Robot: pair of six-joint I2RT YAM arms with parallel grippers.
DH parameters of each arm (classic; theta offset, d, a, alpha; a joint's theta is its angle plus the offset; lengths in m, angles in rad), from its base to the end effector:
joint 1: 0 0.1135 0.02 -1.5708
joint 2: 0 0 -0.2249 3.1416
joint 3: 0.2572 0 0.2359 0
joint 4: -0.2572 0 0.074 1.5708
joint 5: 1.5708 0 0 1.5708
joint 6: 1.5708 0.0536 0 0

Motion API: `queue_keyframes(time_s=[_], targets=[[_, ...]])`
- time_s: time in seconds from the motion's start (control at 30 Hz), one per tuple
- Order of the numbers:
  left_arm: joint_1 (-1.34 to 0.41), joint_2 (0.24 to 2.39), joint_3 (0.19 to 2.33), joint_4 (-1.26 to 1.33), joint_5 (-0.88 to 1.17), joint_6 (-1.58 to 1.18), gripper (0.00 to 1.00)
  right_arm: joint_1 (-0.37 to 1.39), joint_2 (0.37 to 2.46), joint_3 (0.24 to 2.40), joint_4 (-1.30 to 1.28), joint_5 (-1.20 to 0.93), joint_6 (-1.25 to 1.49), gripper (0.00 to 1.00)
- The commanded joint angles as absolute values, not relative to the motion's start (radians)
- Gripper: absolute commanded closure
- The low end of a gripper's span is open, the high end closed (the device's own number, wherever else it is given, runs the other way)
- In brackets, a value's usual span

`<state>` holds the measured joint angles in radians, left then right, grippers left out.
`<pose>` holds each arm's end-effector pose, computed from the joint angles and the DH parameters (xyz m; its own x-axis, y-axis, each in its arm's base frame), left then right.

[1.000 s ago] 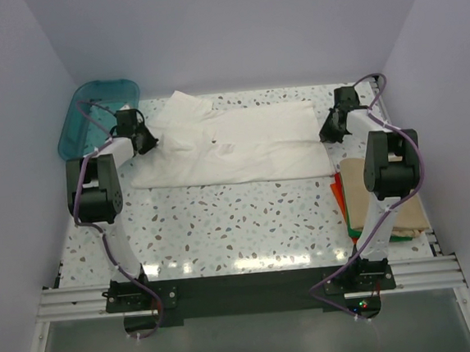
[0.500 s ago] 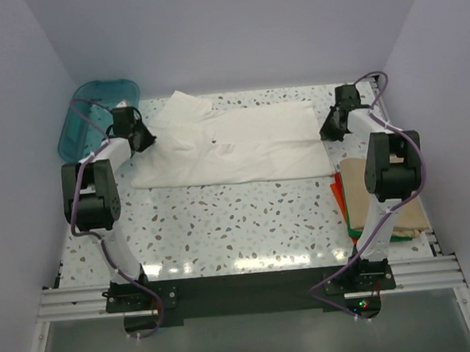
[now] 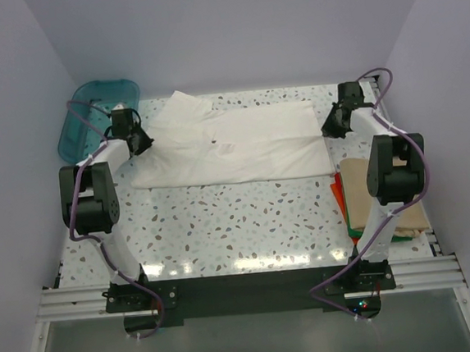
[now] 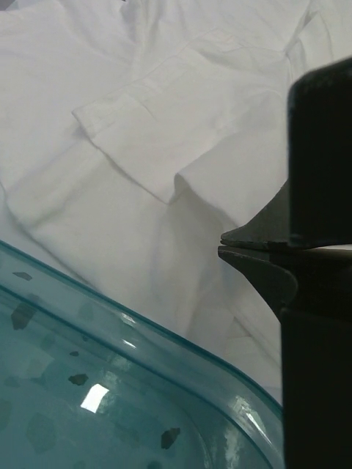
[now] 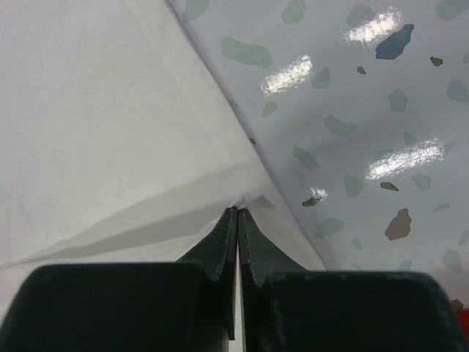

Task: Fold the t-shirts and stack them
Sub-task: Fold the tshirt

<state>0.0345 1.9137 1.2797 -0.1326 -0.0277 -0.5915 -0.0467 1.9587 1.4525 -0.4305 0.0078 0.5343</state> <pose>0.4066 0.0155 0.1500 -0.5452 -0.5765 -0.6086 -0.4317 0.8154 -0.3857 0.4088 -0.0195 0.1608 -0.6664 0.5409 -0.5131 0.4540 0.8403 0.2963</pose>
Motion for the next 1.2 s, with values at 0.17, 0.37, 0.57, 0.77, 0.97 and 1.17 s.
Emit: queue_keyframes(time_s=[0.17, 0.37, 0.57, 0.77, 0.97, 1.17], targets=[[0.057, 1.878, 1.27, -0.135, -0.084, -0.615, 1.0, -0.072, 1.97, 1.476, -0.413, 0.009, 0.537, 1.0], [0.066, 1.867, 1.261, -0.141, -0.124, -0.62, 1.0, -0.08, 1.979, 1.476, -0.416, 0.017, 0.537, 1.0], [0.072, 1.881, 1.269, -0.118, -0.068, -0.607, 1.0, -0.083, 1.979, 1.479, -0.408, 0.003, 0.534, 0.92], [0.069, 1.826, 1.259, -0.077, 0.026, -0.594, 0.66, -0.081, 1.93, 1.479, -0.434, -0.012, 0.525, 0.45], [0.034, 1.636, 1.131, -0.084, 0.011, -0.643, 0.54, -0.049, 1.752, 1.332, -0.436, -0.003, 0.548, 0.38], [0.009, 1.413, 0.904, -0.184, -0.169, -0.788, 0.61, 0.026, 1.57, 1.093, -0.382, 0.009, 0.597, 0.43]])
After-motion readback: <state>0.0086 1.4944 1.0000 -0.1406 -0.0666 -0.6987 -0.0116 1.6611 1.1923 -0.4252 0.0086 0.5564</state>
